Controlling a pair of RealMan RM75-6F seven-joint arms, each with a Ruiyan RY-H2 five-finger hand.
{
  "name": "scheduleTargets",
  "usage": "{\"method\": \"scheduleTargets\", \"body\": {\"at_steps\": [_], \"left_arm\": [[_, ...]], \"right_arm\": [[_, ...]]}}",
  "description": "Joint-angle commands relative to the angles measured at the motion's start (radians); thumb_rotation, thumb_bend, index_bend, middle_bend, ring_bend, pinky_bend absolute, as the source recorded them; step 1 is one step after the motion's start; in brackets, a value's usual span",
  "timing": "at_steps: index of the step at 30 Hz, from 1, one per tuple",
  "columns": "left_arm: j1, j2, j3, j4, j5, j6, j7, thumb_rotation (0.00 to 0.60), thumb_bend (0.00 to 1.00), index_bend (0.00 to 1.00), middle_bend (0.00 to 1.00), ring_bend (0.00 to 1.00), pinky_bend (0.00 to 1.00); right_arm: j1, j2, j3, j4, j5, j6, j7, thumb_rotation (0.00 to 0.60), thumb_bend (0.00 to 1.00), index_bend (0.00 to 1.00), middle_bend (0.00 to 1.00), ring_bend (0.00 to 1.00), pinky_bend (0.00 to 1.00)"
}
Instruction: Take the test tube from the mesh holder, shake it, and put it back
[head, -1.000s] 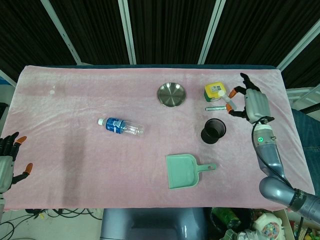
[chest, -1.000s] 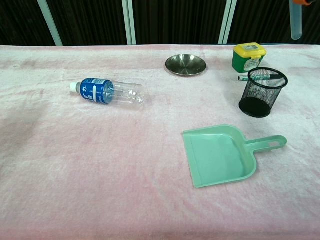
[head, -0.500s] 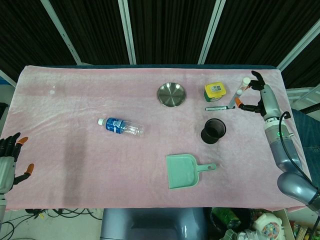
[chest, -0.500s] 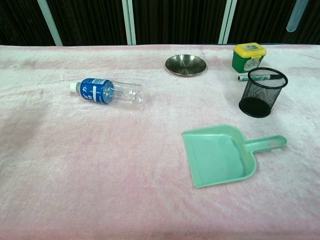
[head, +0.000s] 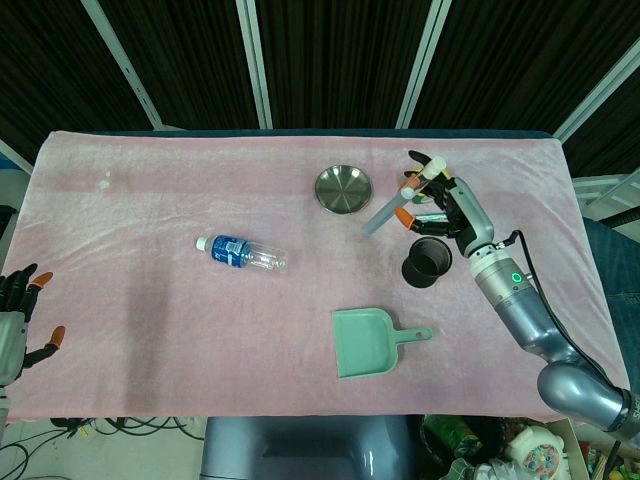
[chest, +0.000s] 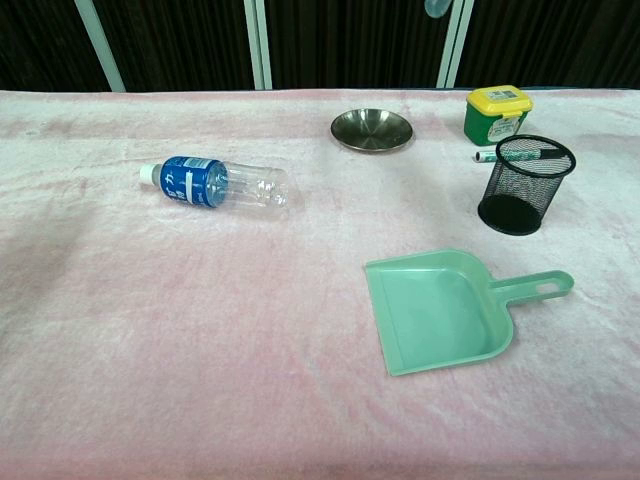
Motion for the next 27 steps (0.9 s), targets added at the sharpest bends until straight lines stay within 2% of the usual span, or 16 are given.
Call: {"method": "scheduleTargets", "body": {"at_steps": [1, 3, 5, 8, 9, 12, 16, 19, 23, 25, 27], "left_arm": [[-0.001, -0.001, 0.001, 0.0, 0.001, -0.001, 0.002, 0.6, 0.33, 0.12, 0.02, 0.0, 0.0], [-0.001, -0.002, 0.001, 0.0, 0.001, -0.001, 0.005, 0.6, 0.33, 0.12, 0.02, 0.0, 0.0], [-0.001, -0.003, 0.0, -0.002, 0.001, 0.0, 0.006, 0.6, 0.33, 0.12, 0.02, 0.0, 0.0], [0.0, -0.004, -0.001, -0.003, -0.003, 0.002, 0.008, 0.6, 0.33, 0.12, 0.02, 0.0, 0.0], [0.0, -0.005, -0.002, -0.004, -0.004, 0.002, 0.009, 0.6, 0.33, 0.12, 0.02, 0.0, 0.0], [-0.001, -0.006, -0.002, -0.005, -0.004, 0.002, 0.014, 0.6, 0.33, 0.12, 0.02, 0.0, 0.0], [0.0, -0.009, 0.0, -0.006, -0.002, 0.004, 0.021, 0.6, 0.33, 0.12, 0.02, 0.0, 0.0], [0.0, -0.01, 0.001, -0.006, 0.0, 0.005, 0.023, 0.6, 0.33, 0.12, 0.02, 0.0, 0.0], [0.0, -0.011, 0.001, -0.006, 0.001, 0.005, 0.023, 0.6, 0.33, 0.12, 0.02, 0.0, 0.0], [-0.001, -0.01, 0.001, -0.006, 0.002, 0.004, 0.022, 0.6, 0.33, 0.12, 0.02, 0.0, 0.0], [-0.001, -0.01, 0.001, -0.006, 0.001, 0.003, 0.022, 0.6, 0.33, 0.12, 0.02, 0.0, 0.0]], "right_arm": [[-0.123, -0.02, 0.157, -0.019, -0.178, -0.155, 0.244, 0.6, 0.31, 0.64, 0.04, 0.14, 0.16], [-0.145, -0.025, 0.171, 0.012, -0.228, -0.177, 0.277, 0.6, 0.31, 0.64, 0.04, 0.14, 0.16], [-0.156, -0.019, 0.158, 0.073, -0.297, -0.196, 0.268, 0.6, 0.31, 0.64, 0.04, 0.14, 0.16], [-0.139, 0.001, 0.092, 0.194, -0.38, -0.173, 0.166, 0.6, 0.31, 0.64, 0.04, 0.14, 0.16], [-0.127, 0.008, 0.056, 0.248, -0.4, -0.148, 0.097, 0.6, 0.31, 0.64, 0.04, 0.14, 0.16], [-0.098, 0.016, -0.02, 0.343, -0.393, -0.088, -0.069, 0.6, 0.31, 0.65, 0.04, 0.14, 0.16], [-0.079, 0.026, -0.085, 0.382, -0.311, 0.004, -0.26, 0.6, 0.31, 0.64, 0.04, 0.14, 0.16], [-0.055, 0.021, -0.152, 0.392, -0.226, 0.145, -0.514, 0.6, 0.31, 0.64, 0.04, 0.14, 0.16], [-0.017, -0.001, -0.204, 0.332, -0.082, 0.294, -0.768, 0.6, 0.31, 0.64, 0.04, 0.14, 0.16], [0.002, -0.002, -0.21, 0.264, -0.009, 0.322, -0.807, 0.6, 0.31, 0.64, 0.04, 0.14, 0.16], [0.013, 0.007, -0.202, 0.195, 0.044, 0.306, -0.776, 0.6, 0.31, 0.64, 0.04, 0.14, 0.16]]}}
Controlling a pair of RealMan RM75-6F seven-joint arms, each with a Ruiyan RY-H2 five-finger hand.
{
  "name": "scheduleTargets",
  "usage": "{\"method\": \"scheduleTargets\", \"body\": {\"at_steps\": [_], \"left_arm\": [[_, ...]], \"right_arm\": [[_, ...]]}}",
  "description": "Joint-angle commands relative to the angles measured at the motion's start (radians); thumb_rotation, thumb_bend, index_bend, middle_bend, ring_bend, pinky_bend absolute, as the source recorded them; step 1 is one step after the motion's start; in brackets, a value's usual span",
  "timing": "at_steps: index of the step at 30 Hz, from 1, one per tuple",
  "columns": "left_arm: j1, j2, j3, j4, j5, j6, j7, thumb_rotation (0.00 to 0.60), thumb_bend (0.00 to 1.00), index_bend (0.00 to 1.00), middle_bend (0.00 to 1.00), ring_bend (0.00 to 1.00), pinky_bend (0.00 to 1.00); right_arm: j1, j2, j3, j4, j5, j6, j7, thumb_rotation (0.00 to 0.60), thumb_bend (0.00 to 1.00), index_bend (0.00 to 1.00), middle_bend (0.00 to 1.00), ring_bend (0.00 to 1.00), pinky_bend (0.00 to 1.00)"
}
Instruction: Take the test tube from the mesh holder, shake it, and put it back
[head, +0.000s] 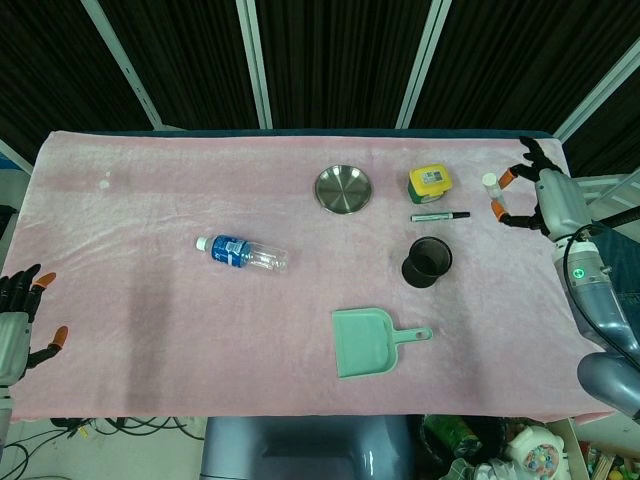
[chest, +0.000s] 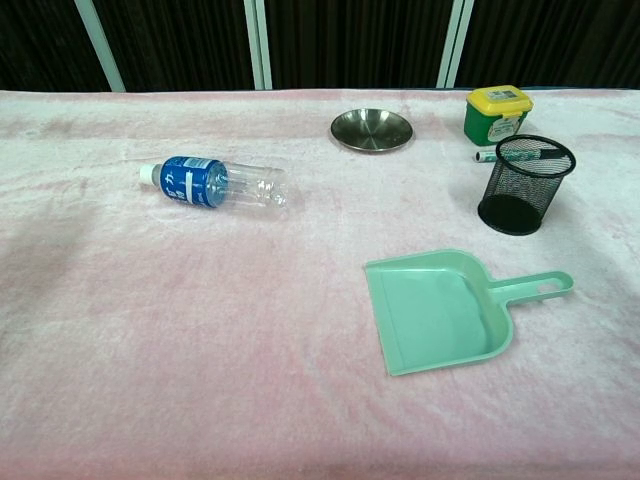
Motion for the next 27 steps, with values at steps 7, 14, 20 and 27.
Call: {"method": "scheduleTargets", "body": {"at_steps": [7, 14, 20, 27], "left_arm": [[0.0, 0.004, -0.002, 0.002, -0.003, -0.002, -0.011, 0.6, 0.33, 0.12, 0.02, 0.0, 0.0], [-0.002, 0.009, -0.001, 0.004, -0.002, -0.006, -0.019, 0.6, 0.33, 0.12, 0.02, 0.0, 0.0], [-0.001, 0.008, 0.0, 0.003, 0.0, -0.005, -0.016, 0.6, 0.33, 0.12, 0.02, 0.0, 0.0], [0.0, 0.003, 0.001, 0.001, -0.001, -0.002, -0.007, 0.6, 0.33, 0.12, 0.02, 0.0, 0.0]], "right_arm": [[0.002, 0.063, 0.107, -0.395, 0.137, -0.139, 0.365, 0.6, 0.31, 0.65, 0.04, 0.14, 0.16], [-0.137, 0.021, 0.338, -0.454, -0.083, -0.312, 0.866, 0.6, 0.31, 0.65, 0.04, 0.14, 0.16], [-0.17, 0.017, 0.326, -0.377, -0.27, -0.318, 0.942, 0.6, 0.31, 0.66, 0.05, 0.14, 0.16], [-0.125, 0.053, 0.178, -0.262, -0.381, -0.244, 0.736, 0.6, 0.31, 0.66, 0.05, 0.14, 0.16]]}}
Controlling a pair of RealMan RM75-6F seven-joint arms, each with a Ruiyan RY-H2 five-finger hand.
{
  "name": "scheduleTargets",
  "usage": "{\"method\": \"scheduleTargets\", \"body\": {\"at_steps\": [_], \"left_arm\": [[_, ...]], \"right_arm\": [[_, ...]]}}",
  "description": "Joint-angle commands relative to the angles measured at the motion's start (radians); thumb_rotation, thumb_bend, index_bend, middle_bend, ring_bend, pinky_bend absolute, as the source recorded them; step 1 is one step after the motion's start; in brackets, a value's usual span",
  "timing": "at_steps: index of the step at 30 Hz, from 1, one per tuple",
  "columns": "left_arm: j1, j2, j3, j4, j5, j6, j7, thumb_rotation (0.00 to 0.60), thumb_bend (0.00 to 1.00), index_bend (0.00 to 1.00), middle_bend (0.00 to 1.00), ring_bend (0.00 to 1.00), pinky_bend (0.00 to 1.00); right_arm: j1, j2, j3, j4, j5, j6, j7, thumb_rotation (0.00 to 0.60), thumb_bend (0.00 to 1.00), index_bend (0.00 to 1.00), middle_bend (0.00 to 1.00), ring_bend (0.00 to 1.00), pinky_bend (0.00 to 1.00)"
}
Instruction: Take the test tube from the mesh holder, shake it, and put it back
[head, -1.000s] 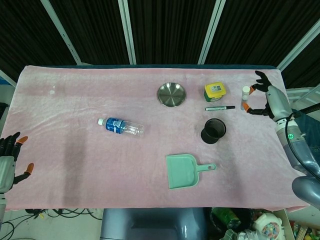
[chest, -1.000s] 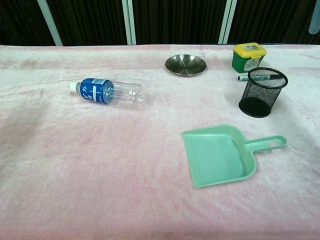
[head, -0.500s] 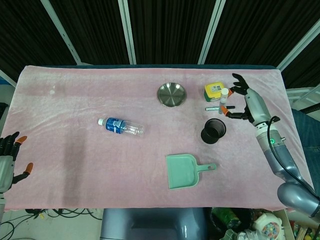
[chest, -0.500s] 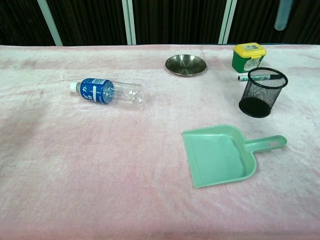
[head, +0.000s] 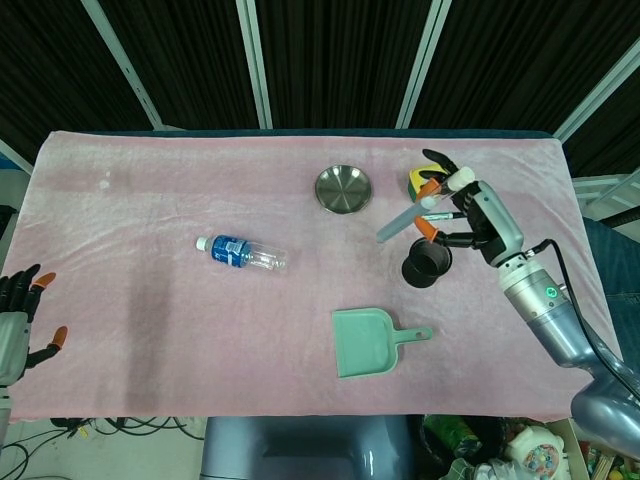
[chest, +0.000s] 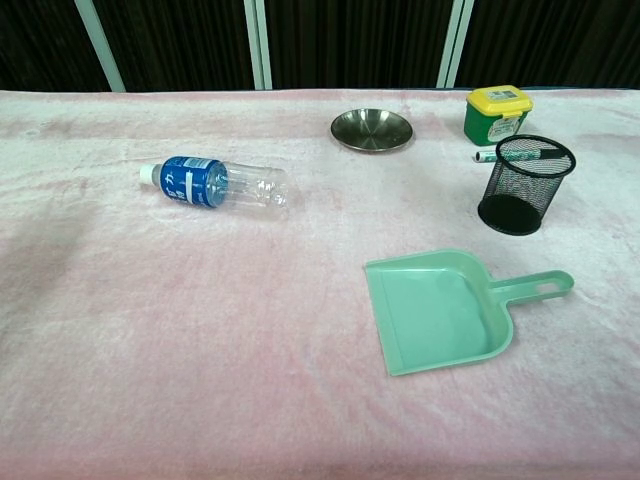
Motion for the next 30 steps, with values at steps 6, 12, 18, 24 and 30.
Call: {"method": "scheduleTargets", "body": {"at_steps": [6, 12, 18, 24, 30], "left_arm": [[0.003, -0.003, 0.0, -0.001, -0.003, 0.005, 0.007, 0.6, 0.33, 0.12, 0.02, 0.0, 0.0], [0.002, -0.003, 0.0, 0.0, -0.002, 0.003, 0.005, 0.6, 0.33, 0.12, 0.02, 0.0, 0.0], [0.001, -0.002, 0.0, 0.001, -0.003, 0.0, 0.003, 0.6, 0.33, 0.12, 0.02, 0.0, 0.0], [0.0, 0.0, -0.003, 0.0, -0.006, -0.001, -0.001, 0.6, 0.33, 0.12, 0.02, 0.0, 0.0], [0.0, -0.001, -0.002, 0.0, -0.004, 0.0, 0.001, 0.6, 0.33, 0.12, 0.02, 0.0, 0.0]], "right_arm": [[0.077, -0.006, -0.201, 0.134, 0.036, 0.108, -0.48, 0.6, 0.31, 0.66, 0.05, 0.14, 0.16], [0.143, -0.019, -0.292, 0.125, 0.221, 0.193, -0.684, 0.6, 0.32, 0.66, 0.05, 0.14, 0.16], [0.213, -0.043, -0.363, 0.163, 0.359, 0.24, -0.769, 0.6, 0.32, 0.66, 0.05, 0.14, 0.16], [0.26, -0.05, -0.413, 0.205, 0.463, 0.224, -0.769, 0.6, 0.32, 0.66, 0.05, 0.14, 0.16], [0.291, -0.057, -0.457, 0.254, 0.494, 0.207, -0.76, 0.6, 0.32, 0.66, 0.05, 0.14, 0.16]]}}
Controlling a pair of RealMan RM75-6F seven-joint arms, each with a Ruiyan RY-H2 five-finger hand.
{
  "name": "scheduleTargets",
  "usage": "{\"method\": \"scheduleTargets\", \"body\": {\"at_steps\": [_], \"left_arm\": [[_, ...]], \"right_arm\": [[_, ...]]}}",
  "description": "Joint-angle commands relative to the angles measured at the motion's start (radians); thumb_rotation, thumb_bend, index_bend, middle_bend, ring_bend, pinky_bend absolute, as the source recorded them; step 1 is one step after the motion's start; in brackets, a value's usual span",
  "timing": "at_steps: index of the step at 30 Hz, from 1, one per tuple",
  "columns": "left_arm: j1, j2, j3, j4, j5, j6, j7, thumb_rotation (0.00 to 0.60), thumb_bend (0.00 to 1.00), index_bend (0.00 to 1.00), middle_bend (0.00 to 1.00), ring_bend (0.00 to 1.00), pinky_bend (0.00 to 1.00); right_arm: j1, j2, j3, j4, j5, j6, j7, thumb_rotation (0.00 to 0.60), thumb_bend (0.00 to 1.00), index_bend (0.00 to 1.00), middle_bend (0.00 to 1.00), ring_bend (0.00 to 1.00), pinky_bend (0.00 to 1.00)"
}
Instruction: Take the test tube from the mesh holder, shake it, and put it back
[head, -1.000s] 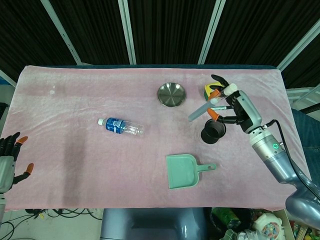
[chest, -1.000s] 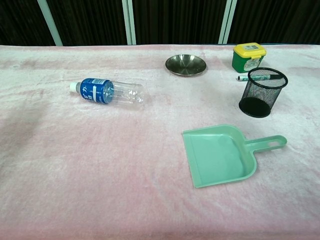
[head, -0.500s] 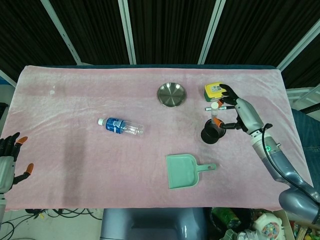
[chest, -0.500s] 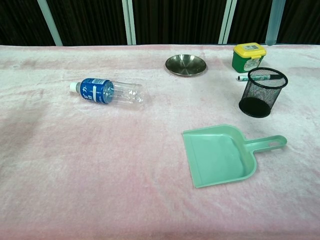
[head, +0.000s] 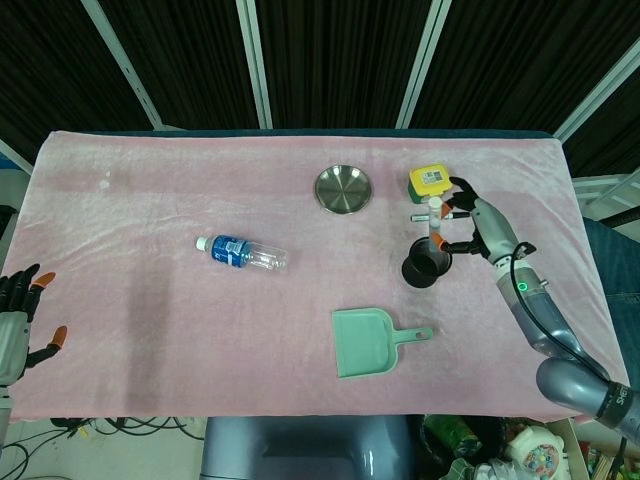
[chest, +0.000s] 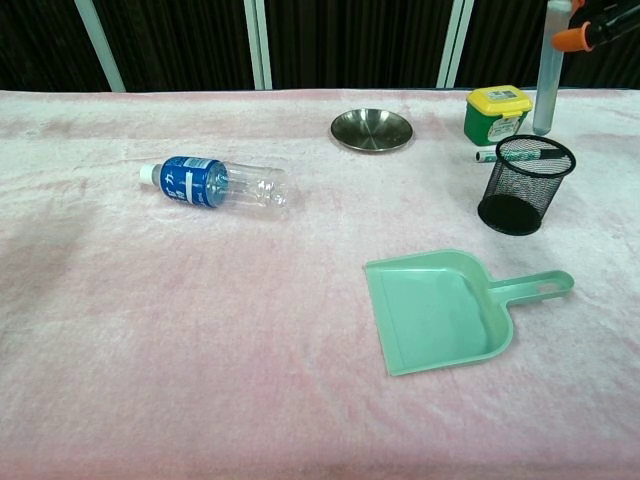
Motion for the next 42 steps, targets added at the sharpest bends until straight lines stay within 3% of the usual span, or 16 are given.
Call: {"method": "scheduleTargets", "body": {"at_steps": [1, 19, 42], "left_arm": [[0.0, 0.0, 0.0, -0.001, 0.0, 0.001, 0.0, 0.6, 0.33, 0.12, 0.02, 0.0, 0.0], [0.001, 0.0, -0.001, 0.0, -0.001, 0.001, 0.001, 0.6, 0.33, 0.12, 0.02, 0.0, 0.0], [-0.001, 0.001, -0.003, -0.004, -0.009, -0.003, 0.008, 0.6, 0.33, 0.12, 0.02, 0.0, 0.0]], "right_arm": [[0.019, -0.008, -0.029, 0.027, 0.012, -0.001, -0.009, 0.6, 0.32, 0.66, 0.05, 0.14, 0.16], [0.069, -0.067, -0.137, 0.115, 0.05, 0.005, -0.008, 0.6, 0.32, 0.66, 0.05, 0.14, 0.16], [0.09, -0.157, -0.192, 0.22, 0.026, -0.018, 0.062, 0.6, 0.32, 0.66, 0.05, 0.14, 0.16]]}}
